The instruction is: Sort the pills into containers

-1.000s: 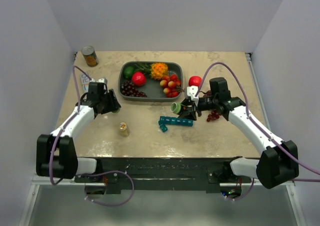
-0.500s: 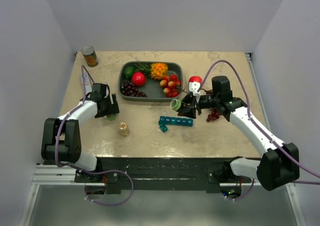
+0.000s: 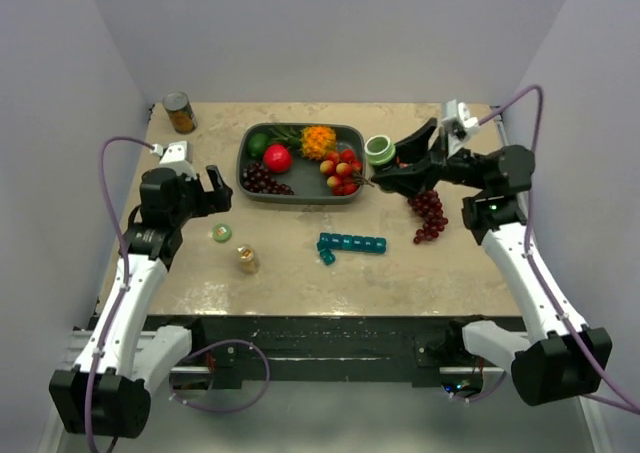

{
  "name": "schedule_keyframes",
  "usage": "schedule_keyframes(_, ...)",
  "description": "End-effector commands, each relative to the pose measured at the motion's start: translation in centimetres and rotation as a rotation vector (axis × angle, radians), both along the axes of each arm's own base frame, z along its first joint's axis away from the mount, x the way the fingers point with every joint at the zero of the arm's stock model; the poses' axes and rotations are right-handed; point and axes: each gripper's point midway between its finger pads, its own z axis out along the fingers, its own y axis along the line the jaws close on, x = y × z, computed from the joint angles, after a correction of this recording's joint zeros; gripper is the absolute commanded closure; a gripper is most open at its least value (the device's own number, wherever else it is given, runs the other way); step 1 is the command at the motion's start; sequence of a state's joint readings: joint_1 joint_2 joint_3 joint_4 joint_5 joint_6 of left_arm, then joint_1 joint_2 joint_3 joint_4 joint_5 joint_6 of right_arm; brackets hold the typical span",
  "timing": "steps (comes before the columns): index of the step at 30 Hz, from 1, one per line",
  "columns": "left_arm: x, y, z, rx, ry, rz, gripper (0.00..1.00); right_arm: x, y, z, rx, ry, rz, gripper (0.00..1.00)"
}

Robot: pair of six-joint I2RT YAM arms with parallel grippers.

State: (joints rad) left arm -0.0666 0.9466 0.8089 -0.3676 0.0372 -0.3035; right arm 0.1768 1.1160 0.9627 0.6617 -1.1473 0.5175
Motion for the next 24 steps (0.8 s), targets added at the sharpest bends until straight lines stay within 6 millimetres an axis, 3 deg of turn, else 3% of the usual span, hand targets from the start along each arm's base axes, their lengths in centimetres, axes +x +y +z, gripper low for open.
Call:
schedule_keyframes(1,-0.9,-2.2,2.9,-0.046,-0.101,-0.135,0.01,1.4,-3.9,5.6,0.009,-0.045,-0.170,1.00)
schedule_keyframes(2,-1.3,-3.6,3.5,-0.082,-0.117,-0.208,0.01,0.1,-2.9,5.0,0.032,0.055,-0.102,1.00)
schedule_keyframes(3,-1.4,-4.2,4.2,-0.097,-0.133,-0.244,0.01,-2.9,-1.4,6.2,0.062,-0.064,-0.003,1.00)
schedule_keyframes(4,-1.6,-4.8,4.6,-0.115,-0.139,-0.278,0.01,-5.2,-0.3,5.6,0.047,-0.088,0.084,1.00)
schedule_keyframes(5,-2.1,-6.1,5.2,-0.147,-0.149,-0.358,0.01,-5.5,0.0,5.7,0.029,-0.168,0.079,1.00)
schedule_keyframes(6,-2.4,-6.8,5.6,-0.163,-0.160,-0.398,0.01,-3.1,-0.8,4.1,-0.027,-0.059,0.007,1.00)
schedule_keyframes(7,-2.9,-7.7,6.1,-0.197,-0.175,-0.446,0.01,-0.3,-2.7,3.8,-0.063,-0.044,-0.121,1.00)
schedule_keyframes(8,-3.6,-9.2,7.1,-0.242,-0.213,-0.544,0.02,0.4,-3.7,3.2,-0.037,0.085,-0.125,1.00)
schedule_keyframes(9,-4.4,-10.4,7.0,-0.276,-0.208,-0.602,0.02,-1.9,-2.9,5.2,0.007,-0.048,-0.053,1.00)
schedule_keyframes(11,-5.1,-12.4,7.0,-0.295,-0.193,-0.670,0.03,-6.6,0.3,4.5,-0.019,-0.236,0.119,1.00)
schedule_keyframes(12,-6.4,-14.7,7.1,-0.292,-0.181,-0.748,0.04,-4.1,0.2,1.8,-0.084,-0.059,0.069,1.00)
schedule_keyframes(13,-6.7,-15.7,6.4,-0.293,-0.152,-0.763,0.06,0.2,-3.4,1.1,-0.139,-0.052,-0.123,1.00)
schedule_keyframes(14,-7.3,-17.2,6.0,-0.295,-0.140,-0.791,0.09,0.1,-3.6,-0.2,-0.095,0.176,-0.077,1.00)
schedule_keyframes(15,-7.4,-17.7,5.2,-0.294,-0.115,-0.793,0.12,-0.5,-3.3,3.1,-0.008,-0.023,-0.022,1.00)
schedule_keyframes(16,-7.3,-18.1,4.3,-0.309,-0.072,-0.772,0.19,-5.2,-0.4,3.7,0.069,-0.061,0.150,1.00)
schedule_keyframes(17,-7.2,-18.6,3.8,-0.311,-0.064,-0.766,0.22,-7.5,0.5,1.8,0.043,-0.107,0.234,1.00)
schedule_keyframes(18,-7.1,-18.6,2.7,-0.309,-0.036,-0.746,0.25,-6.3,1.1,1.1,0.011,-0.067,0.203,1.00)
schedule_keyframes(19,-6.7,-18.5,1.8,-0.304,-0.005,-0.713,0.33,-1.6,-0.5,-0.2,-0.048,-0.001,0.014,1.00)
schedule_keyframes(20,-6.4,-18.1,0.3,-0.289,0.025,-0.662,0.35,1.7,-2.2,-1.1,-0.194,-0.037,-0.134,1.00)
schedule_keyframes(21,-6.5,-18.3,-0.5,-0.300,0.043,-0.654,0.37,0.8,-1.6,-2.1,-0.191,0.021,-0.029,1.00)
schedule_keyframes(22,-6.6,-18.6,-1.2,-0.322,0.069,-0.641,0.39,-1.0,0.3,-2.5,-0.183,0.041,0.064,1.00)
schedule_keyframes(23,-6.9,-19.1,-1.8,-0.312,0.080,-0.649,0.39,-1.9,1.2,-5.6,-0.268,0.005,0.058,1.00)
schedule_keyframes(24,-7.0,-19.3,-2.4,-0.295,0.097,-0.648,0.39,-2.1,1.4,-6.6,-0.341,-0.100,0.013,1.00)
